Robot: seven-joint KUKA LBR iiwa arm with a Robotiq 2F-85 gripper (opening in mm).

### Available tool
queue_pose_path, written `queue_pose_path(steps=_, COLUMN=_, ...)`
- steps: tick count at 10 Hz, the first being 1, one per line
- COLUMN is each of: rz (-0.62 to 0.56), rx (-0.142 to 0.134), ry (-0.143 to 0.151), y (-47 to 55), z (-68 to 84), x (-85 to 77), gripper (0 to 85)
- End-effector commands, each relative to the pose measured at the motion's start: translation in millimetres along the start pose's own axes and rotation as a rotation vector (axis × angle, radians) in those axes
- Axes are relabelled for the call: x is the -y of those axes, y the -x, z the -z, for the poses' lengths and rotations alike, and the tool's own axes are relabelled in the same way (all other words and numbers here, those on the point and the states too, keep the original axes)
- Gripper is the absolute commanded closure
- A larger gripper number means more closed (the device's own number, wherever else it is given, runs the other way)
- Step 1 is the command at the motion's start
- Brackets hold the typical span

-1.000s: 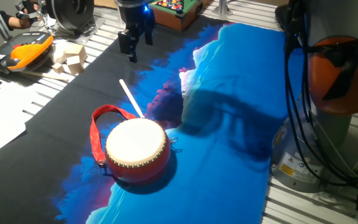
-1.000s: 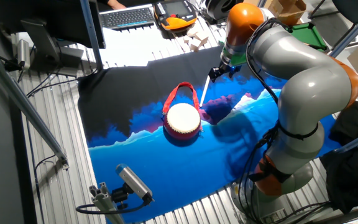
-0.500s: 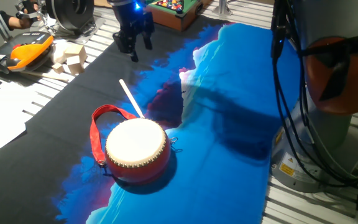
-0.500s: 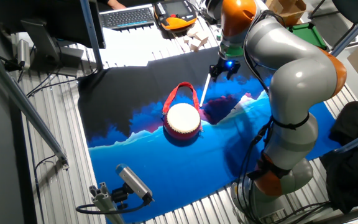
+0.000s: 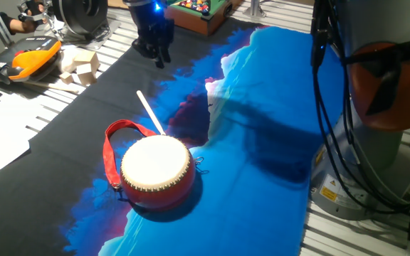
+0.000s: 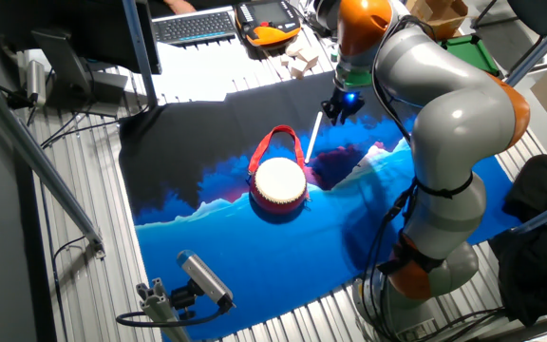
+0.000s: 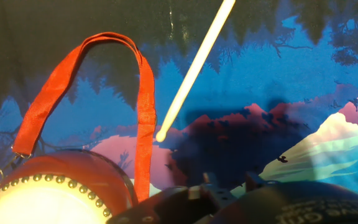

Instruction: Play the drum

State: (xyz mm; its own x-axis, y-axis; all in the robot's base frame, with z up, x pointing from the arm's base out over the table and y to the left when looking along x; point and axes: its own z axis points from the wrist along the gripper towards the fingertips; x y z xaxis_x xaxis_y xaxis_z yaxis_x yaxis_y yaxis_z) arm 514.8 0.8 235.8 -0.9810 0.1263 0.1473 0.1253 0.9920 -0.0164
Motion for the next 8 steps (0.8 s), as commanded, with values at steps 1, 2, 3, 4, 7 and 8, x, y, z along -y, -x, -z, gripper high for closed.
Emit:
queue_pose_path(steps=1, rz=0.0, rx=0.001, ry=0.0, y=-0.2, z=0.0, x=0.0, gripper=85.0)
queue_pose_path(steps=2, rz=0.0, rx=0.003, ry=0.0, y=-0.3, z=0.0, x=0.0, gripper=85.0)
queue_pose_path(steps=3, rz=-0.002, rx=0.006, ry=0.0, y=-0.6, z=0.0, x=0.0, gripper=85.0)
queue_pose_path(steps=4, rz=-0.002, rx=0.009, ry=0.0, y=-0.9, z=-0.1, x=0.0, gripper=85.0)
queue_pose_path(steps=7, rz=-0.005, rx=0.015, ry=0.001, y=-1.2, z=0.0, x=0.0, gripper=85.0)
queue_pose_path(steps=8, rz=-0.016, rx=0.016, ry=0.001, y=-1.2, z=0.0, x=0.0, gripper=85.0)
